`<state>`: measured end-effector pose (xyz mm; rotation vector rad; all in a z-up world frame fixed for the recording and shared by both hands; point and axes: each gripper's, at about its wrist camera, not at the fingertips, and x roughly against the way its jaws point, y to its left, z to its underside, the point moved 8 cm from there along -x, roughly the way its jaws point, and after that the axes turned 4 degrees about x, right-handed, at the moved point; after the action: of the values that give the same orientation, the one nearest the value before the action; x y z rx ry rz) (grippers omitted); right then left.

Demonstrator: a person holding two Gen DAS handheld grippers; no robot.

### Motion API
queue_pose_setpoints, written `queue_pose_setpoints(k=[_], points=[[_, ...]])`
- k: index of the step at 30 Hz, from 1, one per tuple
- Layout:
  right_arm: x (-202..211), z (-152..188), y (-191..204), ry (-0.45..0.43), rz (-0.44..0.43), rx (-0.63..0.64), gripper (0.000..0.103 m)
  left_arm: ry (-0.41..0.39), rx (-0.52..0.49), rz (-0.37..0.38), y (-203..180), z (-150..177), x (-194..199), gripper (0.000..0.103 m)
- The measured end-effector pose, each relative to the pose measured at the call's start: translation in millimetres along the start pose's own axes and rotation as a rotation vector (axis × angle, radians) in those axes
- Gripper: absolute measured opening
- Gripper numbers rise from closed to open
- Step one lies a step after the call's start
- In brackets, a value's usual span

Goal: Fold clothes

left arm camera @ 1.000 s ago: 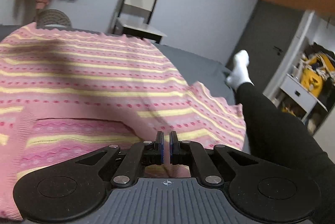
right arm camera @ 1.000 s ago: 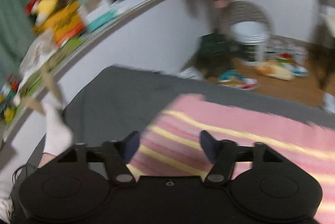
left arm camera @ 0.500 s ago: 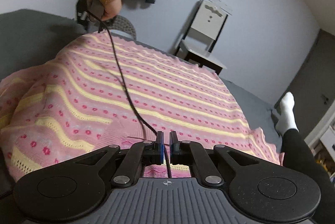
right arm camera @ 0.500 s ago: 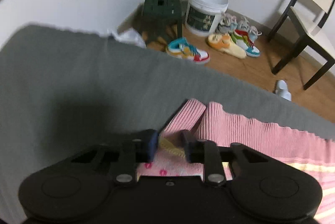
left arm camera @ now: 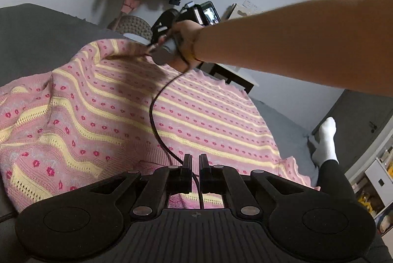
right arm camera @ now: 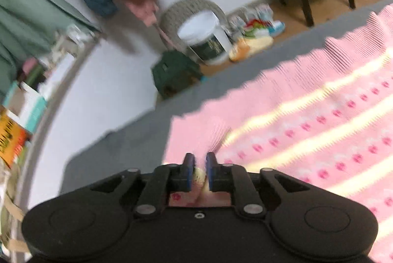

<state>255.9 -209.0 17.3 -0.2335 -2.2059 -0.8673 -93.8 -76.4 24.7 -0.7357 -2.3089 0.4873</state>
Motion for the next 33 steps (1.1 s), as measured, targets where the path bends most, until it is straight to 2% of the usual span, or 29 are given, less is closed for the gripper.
queue_pose_setpoints(k=[2,5,8,10,12,14,15,17,18,19,22,23,26,30,33], points=[[3,1,6,0.024,0.072,0.011,0.033,0.012,-0.014,-0.009,-1,2,-3,0.002],[10,4,20,0.030,0.145,0.003,0.038,0.027,-0.024,-0.023,1,4,-11,0.002],[9,1,42,0.037,0.147,-0.015,0.042,0.039,-0.031,-0.031,1,7,-16,0.002],[4,-2,56,0.041,0.156,0.006,0.049,0.043,-0.034,-0.033,1,9,-16,0.002],[-4,-6,63,0.037,0.206,0.062,0.058,0.046,-0.037,-0.031,0,11,-16,0.002],[-10,-6,70,0.007,0.254,0.149,0.057,0.048,-0.043,-0.027,-2,12,-17,0.002],[-9,-3,74,-0.006,0.228,0.184,0.053,0.048,-0.047,-0.025,-3,12,-17,0.002],[-17,4,87,0.027,0.067,0.227,0.041,0.049,-0.050,-0.022,-4,13,-17,0.002],[-23,8,90,0.072,0.002,0.221,0.038,0.050,-0.048,-0.021,-4,13,-17,0.002],[-26,15,88,0.122,-0.021,0.207,0.039,0.053,-0.044,-0.020,-3,13,-17,0.002],[-27,33,69,0.241,0.026,0.201,0.038,0.060,-0.036,-0.016,-2,14,-17,0.002],[-24,39,62,0.269,0.048,0.214,0.034,0.061,-0.034,-0.015,-1,14,-16,0.002],[-6,45,46,0.278,0.078,0.277,0.033,0.059,-0.029,-0.011,-1,12,-15,0.002],[9,38,25,0.280,0.127,0.229,0.035,0.065,-0.028,-0.006,-2,14,-14,0.002],[18,20,17,0.208,0.159,0.194,0.035,0.075,-0.031,-0.001,-4,15,-15,0.002]])
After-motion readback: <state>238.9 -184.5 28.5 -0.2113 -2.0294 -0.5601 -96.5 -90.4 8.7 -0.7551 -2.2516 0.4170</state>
